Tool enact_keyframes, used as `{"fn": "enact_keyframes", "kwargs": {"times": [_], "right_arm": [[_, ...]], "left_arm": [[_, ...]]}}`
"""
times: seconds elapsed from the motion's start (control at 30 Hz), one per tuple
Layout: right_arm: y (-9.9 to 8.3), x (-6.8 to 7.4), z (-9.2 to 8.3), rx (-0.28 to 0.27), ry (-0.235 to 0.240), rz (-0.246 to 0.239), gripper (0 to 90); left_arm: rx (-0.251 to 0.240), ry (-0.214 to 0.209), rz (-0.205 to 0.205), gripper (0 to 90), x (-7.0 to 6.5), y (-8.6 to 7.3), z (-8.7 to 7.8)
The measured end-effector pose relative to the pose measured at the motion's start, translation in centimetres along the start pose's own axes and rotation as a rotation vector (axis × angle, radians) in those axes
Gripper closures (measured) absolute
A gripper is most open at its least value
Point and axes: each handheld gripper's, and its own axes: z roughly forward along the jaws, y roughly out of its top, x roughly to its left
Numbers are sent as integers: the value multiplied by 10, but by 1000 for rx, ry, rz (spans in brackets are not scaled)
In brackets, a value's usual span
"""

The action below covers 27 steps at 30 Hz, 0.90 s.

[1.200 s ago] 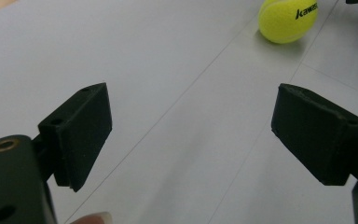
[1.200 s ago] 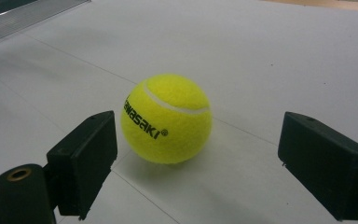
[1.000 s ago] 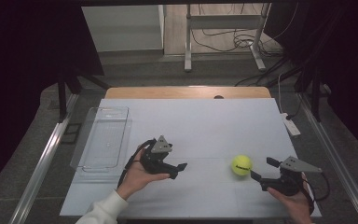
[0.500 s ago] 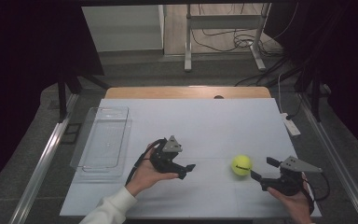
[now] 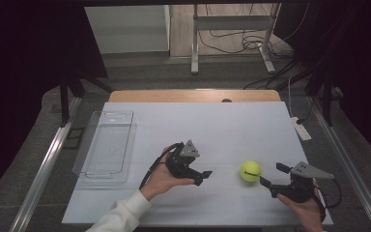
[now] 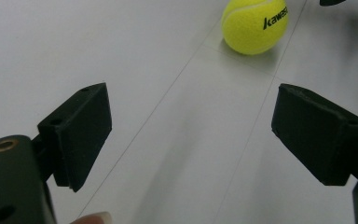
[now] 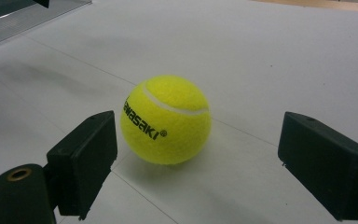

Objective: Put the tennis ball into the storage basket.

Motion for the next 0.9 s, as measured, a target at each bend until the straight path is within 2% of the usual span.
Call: {"fn": "enact_keyframes", "kwargs": {"times": [0.27, 0.57, 0.9], "right_arm": [[0, 0, 0, 1, -2, 0, 117], [0, 0, 0, 1, 0, 0, 116], [0, -1, 0, 0, 1, 2, 117]], "left_arm": [[14, -14, 15, 127, -2, 3, 6], [21, -52, 2, 123, 0, 7, 17], [36, -72, 20, 117, -1, 16, 29]]}}
